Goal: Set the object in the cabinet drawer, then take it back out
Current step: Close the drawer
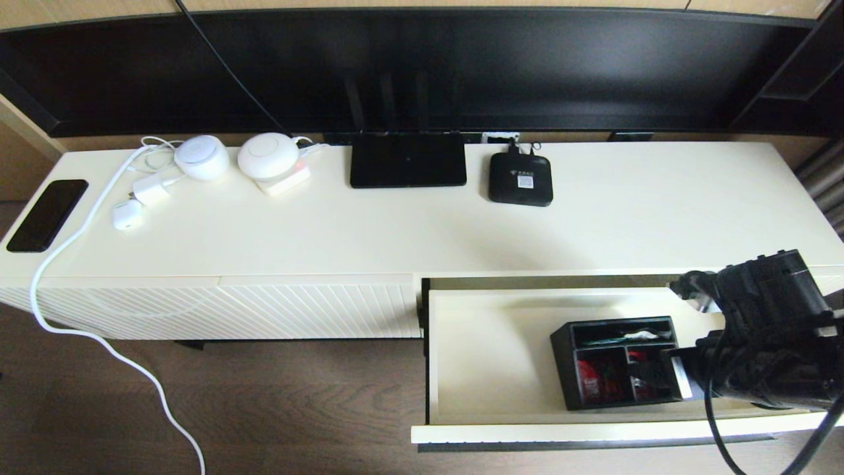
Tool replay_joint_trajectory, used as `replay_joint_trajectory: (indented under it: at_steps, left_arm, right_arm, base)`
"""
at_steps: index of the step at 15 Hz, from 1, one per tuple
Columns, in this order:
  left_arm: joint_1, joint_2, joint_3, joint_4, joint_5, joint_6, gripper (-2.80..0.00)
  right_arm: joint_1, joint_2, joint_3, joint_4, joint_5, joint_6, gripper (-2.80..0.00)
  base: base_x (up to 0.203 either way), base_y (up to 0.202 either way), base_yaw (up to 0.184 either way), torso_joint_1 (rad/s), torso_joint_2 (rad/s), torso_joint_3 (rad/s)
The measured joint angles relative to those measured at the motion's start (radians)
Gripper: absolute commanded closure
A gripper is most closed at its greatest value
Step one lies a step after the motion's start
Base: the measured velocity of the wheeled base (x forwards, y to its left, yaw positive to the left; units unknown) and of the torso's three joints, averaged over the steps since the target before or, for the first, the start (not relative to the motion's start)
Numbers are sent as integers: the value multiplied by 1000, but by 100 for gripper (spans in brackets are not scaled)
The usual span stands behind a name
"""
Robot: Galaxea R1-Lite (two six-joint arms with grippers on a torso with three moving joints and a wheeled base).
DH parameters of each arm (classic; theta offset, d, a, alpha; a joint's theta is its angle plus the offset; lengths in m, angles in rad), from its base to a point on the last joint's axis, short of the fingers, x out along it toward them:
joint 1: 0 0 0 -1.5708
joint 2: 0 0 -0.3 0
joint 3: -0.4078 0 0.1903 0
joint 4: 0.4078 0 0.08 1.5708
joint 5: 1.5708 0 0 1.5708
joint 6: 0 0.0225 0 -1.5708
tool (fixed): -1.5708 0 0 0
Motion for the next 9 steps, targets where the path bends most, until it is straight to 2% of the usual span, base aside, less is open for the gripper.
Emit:
replay_joint_trajectory:
  at_steps: [1,2,5,7,9]
  left_arm:
    - [0,0,0,0,0,0,0]
    - [0,0,0,0,0,0,0]
    - [0,0,0,0,0,0,0]
    - [0,0,0,0,0,0,0]
    - [0,0,0,0,0,0,0]
  right_arm:
    - [0,-24,-7,20,-1,0,-280]
    - [0,-47,-27,47,-2,2,0]
    - [0,-110,-74,195,-6,2,0]
    - [35,-158,-91,299,-5,-11,0]
    - [78,-207,-98,396,-2,-75,0]
  base:
    - [0,0,0,0,0,0]
    - [0,0,0,0,0,0]
    - [0,0,0,0,0,0]
    - [0,0,0,0,0,0]
    - [0,0,0,0,0,0]
